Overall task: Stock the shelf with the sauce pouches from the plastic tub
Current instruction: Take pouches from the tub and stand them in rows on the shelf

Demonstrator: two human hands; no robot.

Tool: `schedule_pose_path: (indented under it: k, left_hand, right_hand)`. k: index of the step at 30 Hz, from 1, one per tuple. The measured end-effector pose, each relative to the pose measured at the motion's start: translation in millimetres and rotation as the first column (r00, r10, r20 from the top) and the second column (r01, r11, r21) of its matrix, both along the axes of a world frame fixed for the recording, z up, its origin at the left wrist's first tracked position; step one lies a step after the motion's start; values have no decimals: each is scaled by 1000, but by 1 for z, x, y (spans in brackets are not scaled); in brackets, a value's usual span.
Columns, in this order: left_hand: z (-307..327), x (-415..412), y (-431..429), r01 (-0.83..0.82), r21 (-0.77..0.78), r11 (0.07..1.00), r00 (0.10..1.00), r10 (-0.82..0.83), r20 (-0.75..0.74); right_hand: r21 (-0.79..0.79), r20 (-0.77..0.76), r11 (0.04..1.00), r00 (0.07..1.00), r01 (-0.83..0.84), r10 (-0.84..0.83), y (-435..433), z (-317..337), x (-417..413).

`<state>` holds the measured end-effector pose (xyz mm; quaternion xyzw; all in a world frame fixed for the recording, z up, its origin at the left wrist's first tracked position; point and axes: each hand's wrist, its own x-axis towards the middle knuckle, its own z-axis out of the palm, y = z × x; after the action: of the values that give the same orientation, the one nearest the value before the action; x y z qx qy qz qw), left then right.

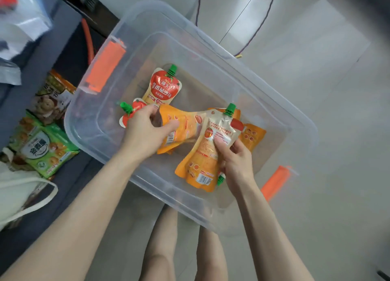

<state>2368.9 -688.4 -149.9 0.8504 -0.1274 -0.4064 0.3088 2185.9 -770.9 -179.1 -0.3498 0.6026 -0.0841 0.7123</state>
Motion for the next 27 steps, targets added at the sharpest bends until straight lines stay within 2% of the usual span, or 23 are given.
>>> schedule_pose_path:
  k: [2, 4, 8, 10, 12, 14, 18, 22, 27]
  left_hand:
    - [32, -10, 19, -293, -61, 954, 942, 276, -192]
    - [63, -20, 36, -427, -82, 901, 860, 376, -346]
    - [115, -41, 70, -421, -107, 901, 698, 247, -672]
    - [142, -56, 89, -409, -162, 898, 620, 144, -771]
    - [171, -76, 105, -446, -201, 872, 581, 111, -806]
    - [200, -99, 122, -539, -215, 814, 566, 161, -808]
    - [266, -140, 159, -758, -256, 600, 506, 294, -811]
    - [323, -169, 201, -845, -310, 437, 487, 384, -784]
    - [373, -187, 253, -904, -386, 183, 427, 360, -830]
  right_hand:
    - [-30, 48, 999, 998, -44, 46, 4, 25, -2]
    - [-50, 99, 997, 993, -52, 57, 6, 52, -2]
    - [-20, 157, 993, 980, -120, 121, 11, 107, -7]
    - [48, 186, 980, 965, -195, 183, 16, 137, -14]
    - [111, 242, 951, 936, -287, 254, 22, 168, -25]
    - [137, 292, 921, 903, -366, 315, 29, 201, -36]
    - [141, 316, 849, 836, -509, 449, 43, 269, -42]
    - [65, 278, 751, 734, -657, 619, 71, 327, -34]
    - [-68, 244, 654, 623, -754, 744, 130, 389, -12]
